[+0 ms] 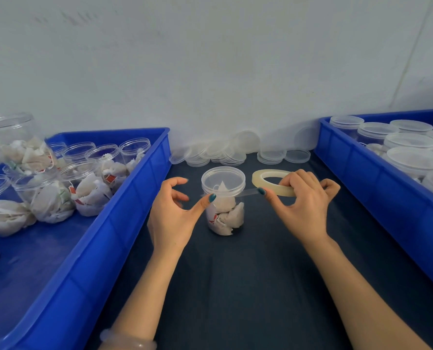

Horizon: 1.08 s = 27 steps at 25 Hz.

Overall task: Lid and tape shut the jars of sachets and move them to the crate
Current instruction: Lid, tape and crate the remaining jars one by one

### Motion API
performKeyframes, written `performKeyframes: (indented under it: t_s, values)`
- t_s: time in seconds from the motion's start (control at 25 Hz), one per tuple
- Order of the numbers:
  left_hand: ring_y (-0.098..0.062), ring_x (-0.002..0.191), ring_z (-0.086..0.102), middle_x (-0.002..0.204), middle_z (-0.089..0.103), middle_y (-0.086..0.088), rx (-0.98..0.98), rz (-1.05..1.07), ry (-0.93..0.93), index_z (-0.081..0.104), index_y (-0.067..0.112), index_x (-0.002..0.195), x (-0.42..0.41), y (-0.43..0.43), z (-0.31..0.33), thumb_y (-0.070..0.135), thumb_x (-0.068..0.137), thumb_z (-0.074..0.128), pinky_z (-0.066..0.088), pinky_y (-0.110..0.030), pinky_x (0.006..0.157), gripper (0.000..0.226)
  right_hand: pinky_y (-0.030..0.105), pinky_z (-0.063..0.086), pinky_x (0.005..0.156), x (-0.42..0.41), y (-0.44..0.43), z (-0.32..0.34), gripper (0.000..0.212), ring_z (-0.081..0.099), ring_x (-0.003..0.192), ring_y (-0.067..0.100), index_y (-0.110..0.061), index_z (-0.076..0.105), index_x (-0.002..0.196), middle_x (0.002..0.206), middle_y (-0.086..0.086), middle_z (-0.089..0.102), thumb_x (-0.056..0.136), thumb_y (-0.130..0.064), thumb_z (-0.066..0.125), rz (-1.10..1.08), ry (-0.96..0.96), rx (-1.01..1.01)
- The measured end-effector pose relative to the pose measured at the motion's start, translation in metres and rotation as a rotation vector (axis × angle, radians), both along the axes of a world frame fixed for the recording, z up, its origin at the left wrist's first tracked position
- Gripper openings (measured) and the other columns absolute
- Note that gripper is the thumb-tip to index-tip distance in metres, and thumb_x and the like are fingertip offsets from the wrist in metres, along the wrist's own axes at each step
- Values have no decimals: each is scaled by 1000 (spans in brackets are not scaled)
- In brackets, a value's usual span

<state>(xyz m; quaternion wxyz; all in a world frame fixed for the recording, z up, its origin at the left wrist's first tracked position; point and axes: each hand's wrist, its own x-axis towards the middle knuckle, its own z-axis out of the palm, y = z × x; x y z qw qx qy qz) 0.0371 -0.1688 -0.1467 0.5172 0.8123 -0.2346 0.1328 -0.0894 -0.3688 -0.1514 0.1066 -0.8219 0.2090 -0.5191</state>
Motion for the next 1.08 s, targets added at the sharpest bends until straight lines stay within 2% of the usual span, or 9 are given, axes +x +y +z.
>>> performKeyframes:
  t_s: [0.12,0.16,0.24,0.32,0.4,0.52,0.68,0.88,1.08]
  values:
    - [0,99,59,118,57,18,-144,-186,103,55,31,124,2,-1,-3,55,77,64,54,-32,88,54,34,19,80,-1,-1,1,45,45,72,9,-20,55,72,70,-11,51,84,-64,55,-6,7,-1]
    - [3,109,57,127,55,16,-176,-255,135,53,27,130,0,-3,-2,53,78,64,51,-31,98,59,34,19,80,-1,-1,2,45,45,71,9,-20,55,71,70,-11,51,84,-64,54,-12,10,-6]
    - [5,125,49,141,48,14,-149,-366,160,43,27,142,-4,-11,1,60,68,72,43,-23,106,86,34,18,79,-1,0,2,45,45,70,10,-21,55,72,70,-12,51,84,-65,54,-27,23,-19]
    - [5,131,41,146,41,19,-83,-391,172,32,31,149,-8,-26,8,65,53,80,35,-12,102,113,34,18,79,-1,0,3,43,44,72,9,-22,54,75,73,-13,50,86,-64,51,-18,41,-27]
    - [5,128,40,143,42,20,-77,-373,188,29,32,151,-11,-41,12,62,49,85,33,-6,94,120,35,18,79,-3,-1,3,39,45,78,10,-24,54,78,78,-13,48,93,-57,41,25,59,-17]
    - [2,117,48,131,52,19,-79,-286,189,39,31,145,-7,-51,7,44,60,92,36,-11,90,100,35,16,80,-5,-3,3,39,47,88,11,-25,58,86,88,-14,47,98,-50,31,46,147,-34]
    - [15,108,54,114,61,28,-94,-423,253,52,34,131,4,-44,4,37,60,93,46,-10,86,82,35,16,79,-3,-1,4,38,48,95,14,-23,68,99,96,-8,55,97,-51,41,-41,261,-123]
    - [9,116,54,120,60,30,-13,-616,240,53,35,130,3,-38,9,45,57,87,48,-11,89,81,35,15,77,-2,2,4,52,50,92,18,-19,66,89,93,-4,55,97,-57,32,-57,286,-100]
    - [2,121,54,127,60,22,-15,-727,276,52,31,134,3,-40,6,30,65,93,50,-19,94,80,34,12,78,1,2,0,52,49,93,19,-17,61,93,96,-3,52,96,-57,29,-44,364,-51]
